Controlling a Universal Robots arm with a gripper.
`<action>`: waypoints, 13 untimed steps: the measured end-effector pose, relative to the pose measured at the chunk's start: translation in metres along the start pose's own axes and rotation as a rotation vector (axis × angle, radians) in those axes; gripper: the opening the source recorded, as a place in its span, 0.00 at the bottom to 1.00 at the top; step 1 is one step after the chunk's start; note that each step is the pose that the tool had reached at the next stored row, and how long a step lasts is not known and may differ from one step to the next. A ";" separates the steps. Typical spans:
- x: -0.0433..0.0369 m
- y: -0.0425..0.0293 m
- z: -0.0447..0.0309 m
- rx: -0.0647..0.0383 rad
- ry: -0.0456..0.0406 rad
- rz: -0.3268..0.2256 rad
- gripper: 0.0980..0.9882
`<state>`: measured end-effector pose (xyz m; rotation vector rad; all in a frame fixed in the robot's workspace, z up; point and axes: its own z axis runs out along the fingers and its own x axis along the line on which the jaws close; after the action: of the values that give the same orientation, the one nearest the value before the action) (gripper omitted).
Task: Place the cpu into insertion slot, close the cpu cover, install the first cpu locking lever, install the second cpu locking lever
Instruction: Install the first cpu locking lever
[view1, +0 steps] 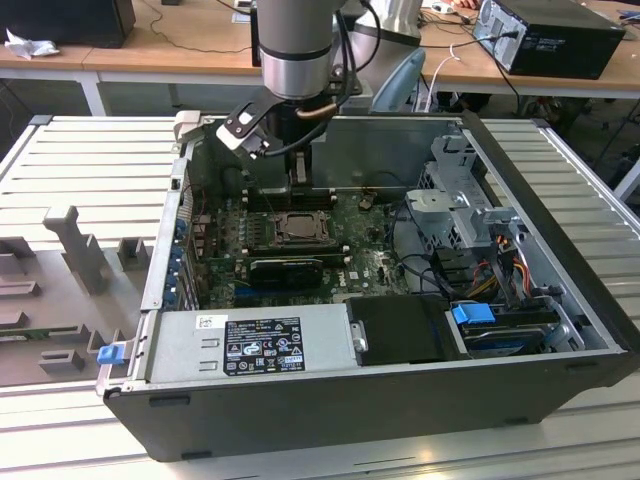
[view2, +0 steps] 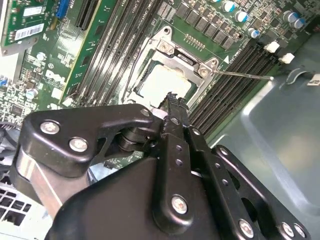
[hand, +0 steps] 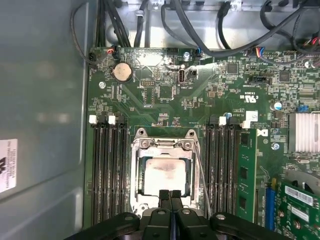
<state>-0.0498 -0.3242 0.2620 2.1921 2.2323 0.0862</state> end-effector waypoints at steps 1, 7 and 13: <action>0.0001 0.0002 -0.0035 0.000 0.0000 0.000 0.01; 0.0005 0.0008 -0.0161 0.000 0.0007 -0.014 0.01; 0.0004 0.0005 -0.0147 0.004 0.0063 -0.142 0.01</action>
<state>-0.0499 -0.3242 0.2767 2.0308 2.3849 0.0867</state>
